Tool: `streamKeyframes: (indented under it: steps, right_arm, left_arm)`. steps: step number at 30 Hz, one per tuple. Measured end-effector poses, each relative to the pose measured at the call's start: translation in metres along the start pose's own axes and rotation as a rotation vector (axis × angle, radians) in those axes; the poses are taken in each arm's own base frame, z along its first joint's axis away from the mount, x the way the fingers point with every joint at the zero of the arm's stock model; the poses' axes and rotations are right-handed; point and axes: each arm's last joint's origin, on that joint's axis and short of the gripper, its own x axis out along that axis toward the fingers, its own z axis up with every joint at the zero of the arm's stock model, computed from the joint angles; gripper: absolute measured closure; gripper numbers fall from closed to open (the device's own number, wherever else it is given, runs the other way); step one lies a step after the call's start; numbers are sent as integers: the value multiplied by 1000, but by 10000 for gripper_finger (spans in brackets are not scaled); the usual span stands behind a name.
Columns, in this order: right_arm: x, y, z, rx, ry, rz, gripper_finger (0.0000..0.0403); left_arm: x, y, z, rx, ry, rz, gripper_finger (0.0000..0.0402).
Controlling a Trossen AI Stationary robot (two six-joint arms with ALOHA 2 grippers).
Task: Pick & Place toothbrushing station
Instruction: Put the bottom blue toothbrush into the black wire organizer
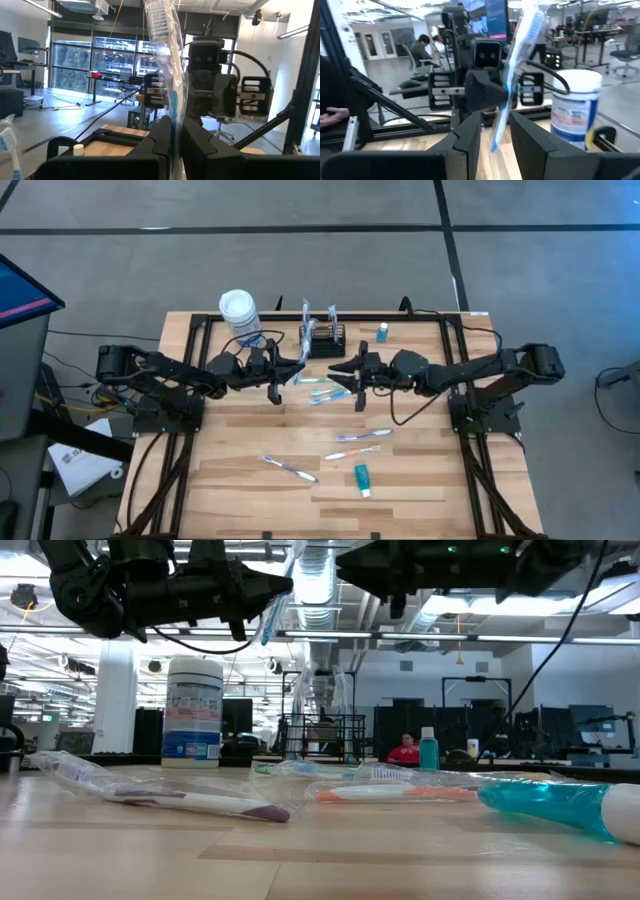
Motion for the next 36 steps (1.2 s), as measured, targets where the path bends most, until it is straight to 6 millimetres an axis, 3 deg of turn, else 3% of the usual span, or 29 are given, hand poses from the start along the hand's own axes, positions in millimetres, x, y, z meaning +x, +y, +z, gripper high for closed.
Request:
streamKeyframes:
  steps: [13, 16, 28, 36]
  right_arm:
    - [33, -18, 12, -6, -35, 22, 305]
    - [33, -18, 19, -8, -64, 37, 305]
    - [33, -19, 18, -8, -60, 35, 305]
    - [33, -19, 18, -10, -57, 34, 305]
  left_arm:
    - [0, 0, 0, 4, 6, -10, 387]
    - [0, 0, -1, 21, 7, -10, 387]
    - [0, 0, -1, 22, 7, -10, 387]
    - [3, -10, 1, 46, -5, -49, 387]
